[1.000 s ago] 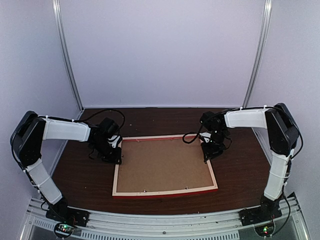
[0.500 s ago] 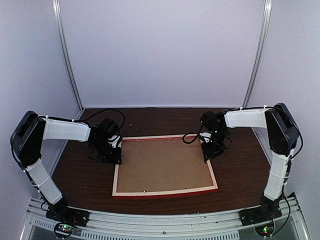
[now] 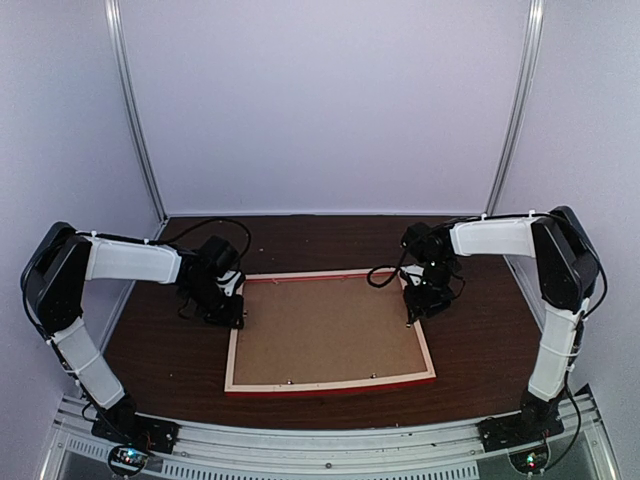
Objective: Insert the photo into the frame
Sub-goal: Press the fastener.
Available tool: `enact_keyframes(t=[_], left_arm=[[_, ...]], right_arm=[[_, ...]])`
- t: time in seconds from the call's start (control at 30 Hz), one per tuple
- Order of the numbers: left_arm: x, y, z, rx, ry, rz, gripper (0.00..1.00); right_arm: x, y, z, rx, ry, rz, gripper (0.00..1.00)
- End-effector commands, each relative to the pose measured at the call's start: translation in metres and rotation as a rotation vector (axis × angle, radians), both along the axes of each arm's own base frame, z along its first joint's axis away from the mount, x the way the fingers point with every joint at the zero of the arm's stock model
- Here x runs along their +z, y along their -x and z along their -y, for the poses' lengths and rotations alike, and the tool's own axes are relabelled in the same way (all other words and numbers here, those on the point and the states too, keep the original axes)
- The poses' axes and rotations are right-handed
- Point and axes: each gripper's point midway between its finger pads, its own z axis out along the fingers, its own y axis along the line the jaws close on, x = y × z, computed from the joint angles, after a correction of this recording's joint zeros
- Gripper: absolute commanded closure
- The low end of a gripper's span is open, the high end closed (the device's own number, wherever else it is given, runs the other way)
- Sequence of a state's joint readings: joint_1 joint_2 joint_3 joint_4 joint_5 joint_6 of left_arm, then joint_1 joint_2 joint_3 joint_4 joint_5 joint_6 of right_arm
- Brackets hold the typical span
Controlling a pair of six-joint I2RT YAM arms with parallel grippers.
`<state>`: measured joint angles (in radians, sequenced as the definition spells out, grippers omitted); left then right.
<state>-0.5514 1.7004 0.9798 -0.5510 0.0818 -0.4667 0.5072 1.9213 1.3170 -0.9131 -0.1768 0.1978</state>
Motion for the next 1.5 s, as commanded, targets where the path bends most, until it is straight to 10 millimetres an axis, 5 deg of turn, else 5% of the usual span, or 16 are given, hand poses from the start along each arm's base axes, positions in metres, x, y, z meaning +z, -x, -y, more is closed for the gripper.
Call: enact_keyframes(t=[0.0,0.63,1.47], left_arm=[[0.004,0.004,-0.001,0.002,-0.011,0.005,0.64],[0.005,0.004,0.000,0.000,-0.014,0.010,0.64],[0.007,0.003,0.001,-0.003,-0.018,0.012,0.64]], right_arm=[[-0.013,0.037,0.006,-0.001,0.034,-0.124,0.49],[-0.007,0.037,-0.009,-0.023,-0.063,-0.105,0.45],[0.022,0.030,0.002,-0.033,-0.041,-0.027,0.38]])
